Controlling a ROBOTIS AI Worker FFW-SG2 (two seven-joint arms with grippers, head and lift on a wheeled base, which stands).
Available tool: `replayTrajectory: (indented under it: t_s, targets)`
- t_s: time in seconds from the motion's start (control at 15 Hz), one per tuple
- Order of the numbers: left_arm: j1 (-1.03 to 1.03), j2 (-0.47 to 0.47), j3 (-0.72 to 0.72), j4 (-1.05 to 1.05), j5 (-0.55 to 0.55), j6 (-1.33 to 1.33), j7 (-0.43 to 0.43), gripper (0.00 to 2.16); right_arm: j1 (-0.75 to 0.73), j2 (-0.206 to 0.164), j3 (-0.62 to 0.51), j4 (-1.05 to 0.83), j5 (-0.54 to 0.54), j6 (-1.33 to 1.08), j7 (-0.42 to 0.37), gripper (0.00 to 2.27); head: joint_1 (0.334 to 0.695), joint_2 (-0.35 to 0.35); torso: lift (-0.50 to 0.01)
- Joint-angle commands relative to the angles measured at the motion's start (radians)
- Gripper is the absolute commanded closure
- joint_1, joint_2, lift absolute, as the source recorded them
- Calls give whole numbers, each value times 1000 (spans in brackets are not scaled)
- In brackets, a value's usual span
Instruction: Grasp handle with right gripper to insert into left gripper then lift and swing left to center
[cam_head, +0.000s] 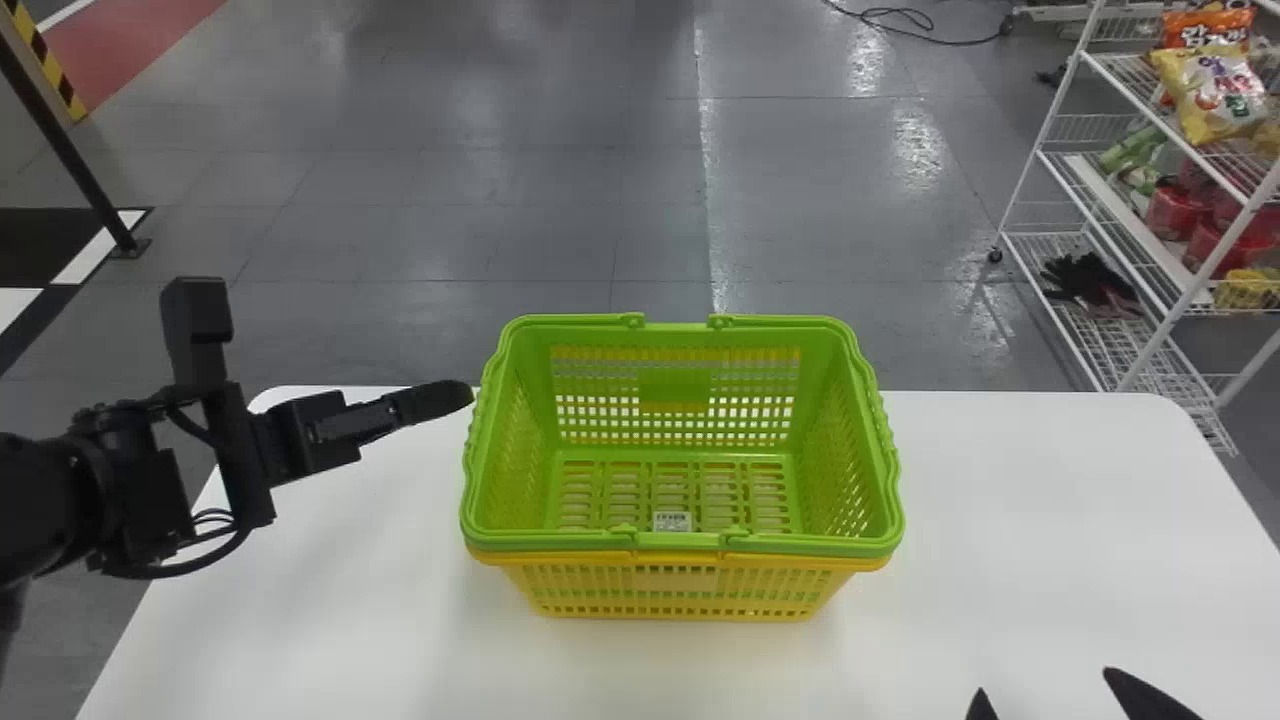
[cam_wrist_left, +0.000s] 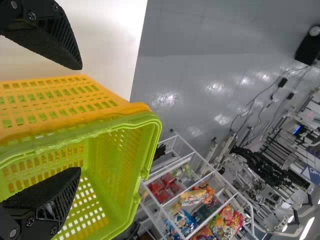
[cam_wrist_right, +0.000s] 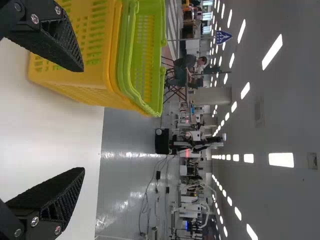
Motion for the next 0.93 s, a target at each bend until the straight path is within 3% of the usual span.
replayTrajectory:
  t_s: [0.0,0.53,0.87]
  targets:
    - [-54,0,-1,67,20,48,-22,90,0,7,-5,3,0,0,9,97,695,27,-93]
    - [-130,0,9,172,56,177,-74,90,-6,8,-12,18,0,-3,12,100,695,-7,-93]
    - [-121,1,20,158,146,229,-83,90,-17,10,-12,35,0,-3,12,100,695,-19,-93]
